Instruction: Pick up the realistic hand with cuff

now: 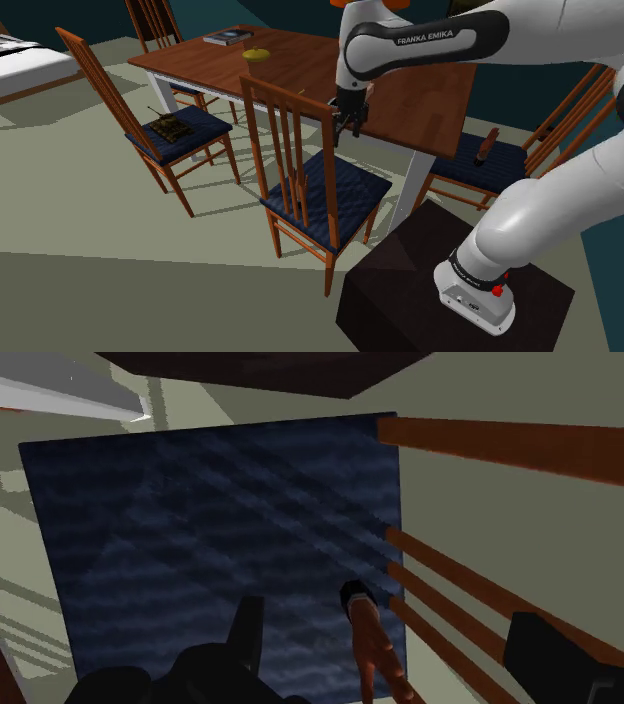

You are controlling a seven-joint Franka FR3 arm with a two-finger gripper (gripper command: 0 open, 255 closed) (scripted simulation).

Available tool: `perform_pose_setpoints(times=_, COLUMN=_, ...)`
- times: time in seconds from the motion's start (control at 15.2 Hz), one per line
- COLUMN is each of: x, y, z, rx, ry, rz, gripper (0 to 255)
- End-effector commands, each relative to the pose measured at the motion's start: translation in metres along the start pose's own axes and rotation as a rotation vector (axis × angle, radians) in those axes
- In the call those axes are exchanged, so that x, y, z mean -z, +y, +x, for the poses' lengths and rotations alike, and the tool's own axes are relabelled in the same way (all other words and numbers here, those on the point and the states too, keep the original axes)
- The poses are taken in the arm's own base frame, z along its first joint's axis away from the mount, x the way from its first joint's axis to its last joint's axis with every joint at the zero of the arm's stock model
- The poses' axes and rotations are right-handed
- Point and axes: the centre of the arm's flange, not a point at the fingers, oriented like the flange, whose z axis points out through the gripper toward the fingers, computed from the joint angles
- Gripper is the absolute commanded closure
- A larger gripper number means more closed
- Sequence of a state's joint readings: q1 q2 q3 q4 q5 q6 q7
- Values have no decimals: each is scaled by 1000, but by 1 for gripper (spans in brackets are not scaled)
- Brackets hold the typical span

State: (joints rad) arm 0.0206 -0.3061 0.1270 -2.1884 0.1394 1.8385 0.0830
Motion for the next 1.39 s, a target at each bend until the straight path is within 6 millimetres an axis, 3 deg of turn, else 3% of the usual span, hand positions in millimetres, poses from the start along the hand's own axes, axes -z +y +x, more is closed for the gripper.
perform_pose_setpoints(times=0.0, x=-19, y=-6, z=20, rx=-21, ry=-12, rz=7, gripper=0)
perform_pose_setpoints(times=1.12, x=-173, y=-49, z=190, rx=-188, ry=-123, rz=64, gripper=0)
perform_pose_setpoints(times=1.32, x=-191, y=-49, z=198, rx=-194, ry=-127, rz=66, gripper=0)
